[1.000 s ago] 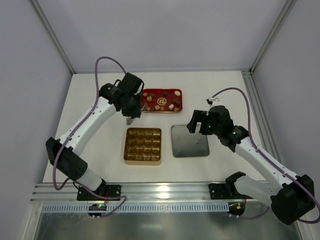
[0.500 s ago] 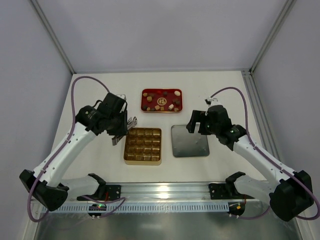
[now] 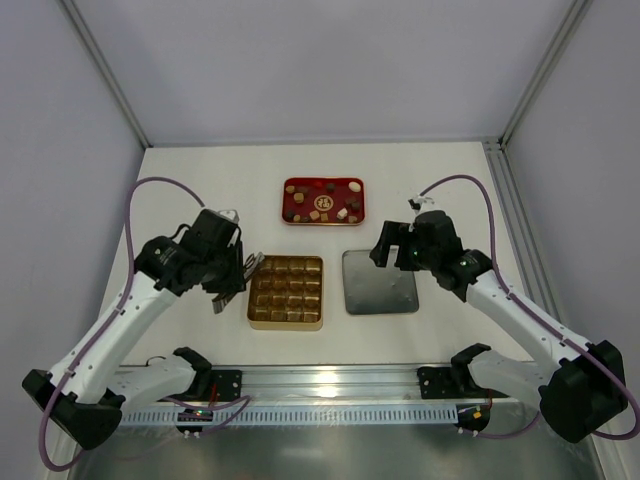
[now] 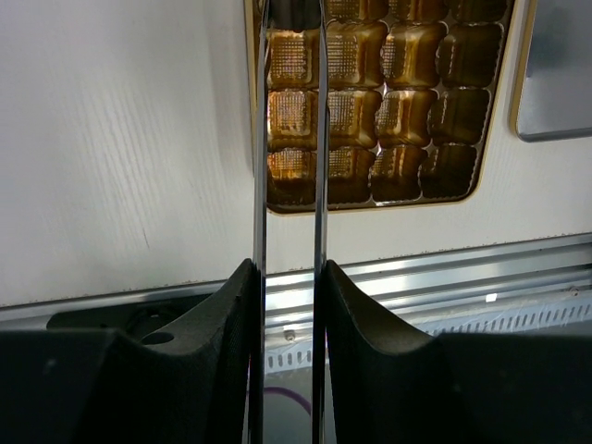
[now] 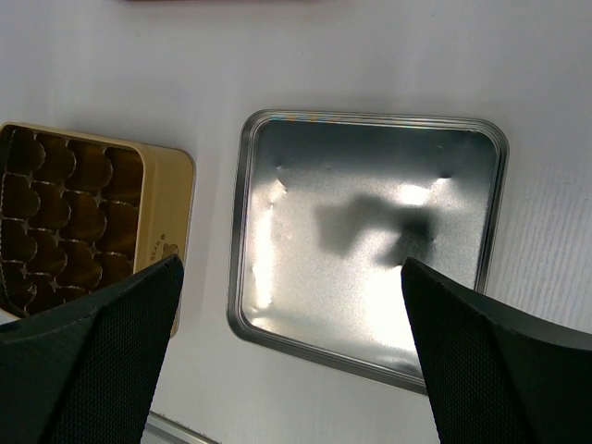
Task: Pack the chocolate
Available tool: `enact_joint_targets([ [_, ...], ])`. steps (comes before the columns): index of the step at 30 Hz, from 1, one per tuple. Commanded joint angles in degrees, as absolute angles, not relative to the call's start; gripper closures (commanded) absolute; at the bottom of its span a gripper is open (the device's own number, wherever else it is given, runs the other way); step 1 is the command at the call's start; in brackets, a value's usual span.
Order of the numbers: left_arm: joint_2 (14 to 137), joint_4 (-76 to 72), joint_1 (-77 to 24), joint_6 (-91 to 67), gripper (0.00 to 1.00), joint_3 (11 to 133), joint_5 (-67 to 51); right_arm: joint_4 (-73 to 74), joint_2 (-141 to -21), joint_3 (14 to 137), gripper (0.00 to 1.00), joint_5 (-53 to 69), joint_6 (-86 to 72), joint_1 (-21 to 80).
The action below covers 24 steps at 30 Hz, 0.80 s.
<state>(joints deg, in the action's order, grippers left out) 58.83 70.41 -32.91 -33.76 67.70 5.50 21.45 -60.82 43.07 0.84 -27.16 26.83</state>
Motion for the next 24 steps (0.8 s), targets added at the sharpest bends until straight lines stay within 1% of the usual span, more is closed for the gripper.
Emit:
enact_joint_targets([
  [1, 58.0, 69.3, -33.1, -34.9, 0.67, 66.6, 4.7, 19.4, -60.6, 44.0, 0.0, 1.3, -27.9, 27.3],
  [12, 60.2, 66.2, -33.1, -34.8, 0.67, 66.1, 5.0, 19.6, -59.7, 43.7, 0.0, 1.3, -27.9, 27.4],
  [24, 61.7, 64.3, -33.1, -34.5, 0.64, 65.0, 6.0, 18.9, -59.5, 43.0, 0.0, 2.1, -28.5, 27.5],
])
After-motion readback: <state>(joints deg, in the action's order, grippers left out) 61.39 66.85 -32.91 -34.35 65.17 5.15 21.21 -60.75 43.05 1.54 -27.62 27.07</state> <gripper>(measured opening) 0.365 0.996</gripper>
